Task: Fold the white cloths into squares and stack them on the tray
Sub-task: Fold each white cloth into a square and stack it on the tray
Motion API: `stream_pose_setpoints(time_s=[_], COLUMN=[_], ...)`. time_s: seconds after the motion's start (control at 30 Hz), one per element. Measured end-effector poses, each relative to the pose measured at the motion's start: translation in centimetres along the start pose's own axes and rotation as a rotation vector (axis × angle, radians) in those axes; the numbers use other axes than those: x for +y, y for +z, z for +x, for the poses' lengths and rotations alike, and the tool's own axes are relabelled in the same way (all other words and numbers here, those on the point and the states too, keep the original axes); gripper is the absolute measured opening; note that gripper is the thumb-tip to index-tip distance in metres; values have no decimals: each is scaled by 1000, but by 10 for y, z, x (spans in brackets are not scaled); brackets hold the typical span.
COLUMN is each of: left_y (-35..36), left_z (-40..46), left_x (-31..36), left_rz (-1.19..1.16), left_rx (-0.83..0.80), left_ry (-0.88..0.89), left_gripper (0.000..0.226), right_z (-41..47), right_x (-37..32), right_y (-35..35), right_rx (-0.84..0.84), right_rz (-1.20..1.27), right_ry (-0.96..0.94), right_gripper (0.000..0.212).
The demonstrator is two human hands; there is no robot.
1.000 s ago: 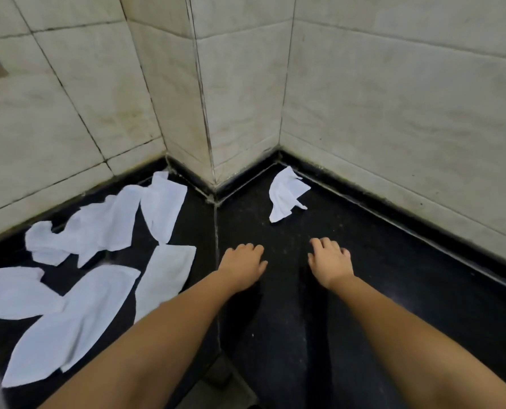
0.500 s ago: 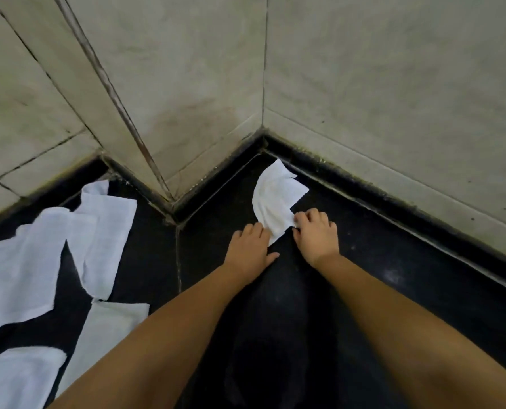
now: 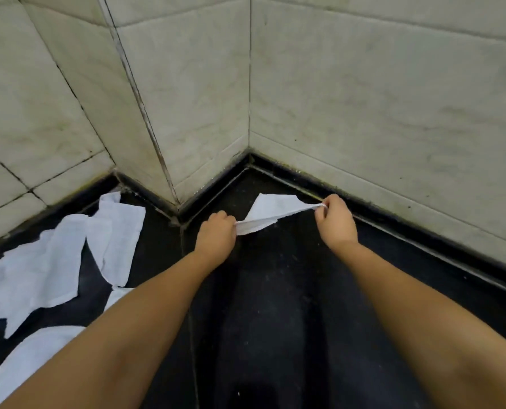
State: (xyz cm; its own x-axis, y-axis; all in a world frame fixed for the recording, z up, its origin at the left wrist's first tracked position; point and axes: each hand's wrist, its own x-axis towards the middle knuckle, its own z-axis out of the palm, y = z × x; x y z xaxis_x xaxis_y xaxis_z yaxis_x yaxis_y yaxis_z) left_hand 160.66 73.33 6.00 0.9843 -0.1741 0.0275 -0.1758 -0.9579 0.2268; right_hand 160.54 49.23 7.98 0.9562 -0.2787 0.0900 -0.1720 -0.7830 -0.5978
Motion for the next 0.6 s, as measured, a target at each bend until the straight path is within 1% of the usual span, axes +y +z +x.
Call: stream_pose_setpoints(time_s=[0.17, 0.23, 0.3, 0.43, 0.5, 0.6], left_y=[-35, -47, -56, -69, -74, -77], left_z=[-38, -54, -65, -70, -64, -49], left_x=[12, 17, 20, 29, 35, 43], left_rz=[-420, -541, -611, -737, -853, -1057], left_rx=[117, 160, 189, 169, 162, 130], left_ry=[-32, -63, -72, -82, -128, -217], left_gripper=[22, 20, 18, 18, 18, 21], right_z=[-43, -58, -71, -83, -78, -66], right_x=[-5, -4, -3, -4, -6, -10], right_y=[-43, -57, -70, -91, -96, -95], right_rx=[99, 144, 168, 173, 164, 155], right_rz=[207, 268, 279, 335, 395, 532], right_ry=[43, 66, 63, 62, 82, 161], right_gripper=[17, 16, 15, 13, 14, 11])
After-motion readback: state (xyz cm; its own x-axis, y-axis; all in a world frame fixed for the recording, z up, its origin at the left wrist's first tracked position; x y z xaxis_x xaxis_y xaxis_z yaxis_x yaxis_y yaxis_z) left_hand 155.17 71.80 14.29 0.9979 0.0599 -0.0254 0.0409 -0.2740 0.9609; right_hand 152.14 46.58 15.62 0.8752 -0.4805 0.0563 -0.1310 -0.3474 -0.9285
